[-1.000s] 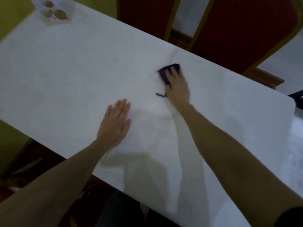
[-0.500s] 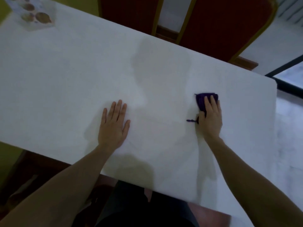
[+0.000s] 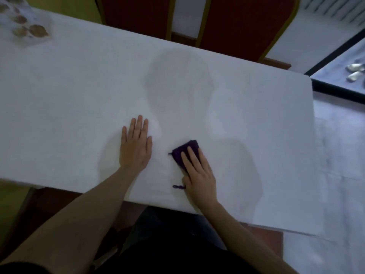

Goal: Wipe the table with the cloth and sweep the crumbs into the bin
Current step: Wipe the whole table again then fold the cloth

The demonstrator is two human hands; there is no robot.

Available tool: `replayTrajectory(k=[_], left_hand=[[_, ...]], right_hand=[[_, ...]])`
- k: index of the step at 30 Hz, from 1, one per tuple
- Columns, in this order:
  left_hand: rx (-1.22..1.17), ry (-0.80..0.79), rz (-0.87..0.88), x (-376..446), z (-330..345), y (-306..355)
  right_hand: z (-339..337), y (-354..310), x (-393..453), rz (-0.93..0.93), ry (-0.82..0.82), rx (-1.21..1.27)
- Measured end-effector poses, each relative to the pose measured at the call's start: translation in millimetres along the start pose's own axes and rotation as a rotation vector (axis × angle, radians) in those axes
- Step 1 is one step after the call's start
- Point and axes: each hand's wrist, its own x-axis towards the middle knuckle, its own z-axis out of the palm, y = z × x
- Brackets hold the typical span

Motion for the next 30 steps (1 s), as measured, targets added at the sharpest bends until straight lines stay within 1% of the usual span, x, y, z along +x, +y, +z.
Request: replayTrajectory(k=[3,6,9,11,12,14,16,18,19,21,23,24,26,28,30], left_hand=[[-0.016,-0.015,0.035,-0.9,-2.0,-1.7],[-0.005,-0.032,0.075,-9.2,-3.3,-11.1],[-0.011,-0.009,0.006,-31.8,-6.1,-26.0],[-0.007,0.001,-0.064,-50.6,-7.7,-39.6],[-0.004,0.006,-0.093,-58.6,-8.4,-46.8],[0.006,0.001,-0.125,-71.1,-9.4,-59.8],[0.023,0.003,-0.136,-76.6,-8.4,-65.8],[0.019,0.002,-0.134,-75.7,-7.4,-66.4],[0.012,0.002,-0.133,-76.4,-7.4,-65.6],[0.008,0.016,-0.126,-78.8,-5.9,-65.6],[-0.003,0.037,-0.119,-79.6,-5.3,-66.7],[-0.011,0.042,-0.108,-78.9,-5.6,-68.5],[-0.019,0.041,-0.061,-77.4,-6.3,-76.5],[-0.023,0.043,-0.019,-72.4,-10.2,-91.6],[-0.037,0.05,-0.008,-63.0,-18.4,-111.0]], right_hand=[[-14.5,41.9,-19.6,0.076,0.062,-0.024],[-27.2,76.9,5.5,0.218,0.119,-0.029],[-27.0,72.1,50.8,0.4,0.167,-0.006],[-16.9,50.3,78.0,0.418,0.179,0.007],[-10.0,35.6,88.9,0.387,0.162,0.015],[5.3,3.0,99.5,0.264,0.102,0.033],[22.3,-28.6,91.9,0.073,0.045,0.024],[31.9,-49.6,66.9,-0.129,0.006,0.053],[33.0,-53.9,49.0,-0.223,-0.037,0.05],[27.7,-48.5,12.2,-0.344,-0.124,0.006],[18.0,-27.7,-11.1,-0.366,-0.118,-0.021],[14.1,-14.9,-17.5,-0.344,-0.089,-0.03],[5.6,9.7,-21.6,-0.24,-0.027,-0.048],[-1.9,27.3,-8.0,-0.101,0.019,-0.036],[-1.7,28.8,16.5,0.061,0.061,-0.018]])
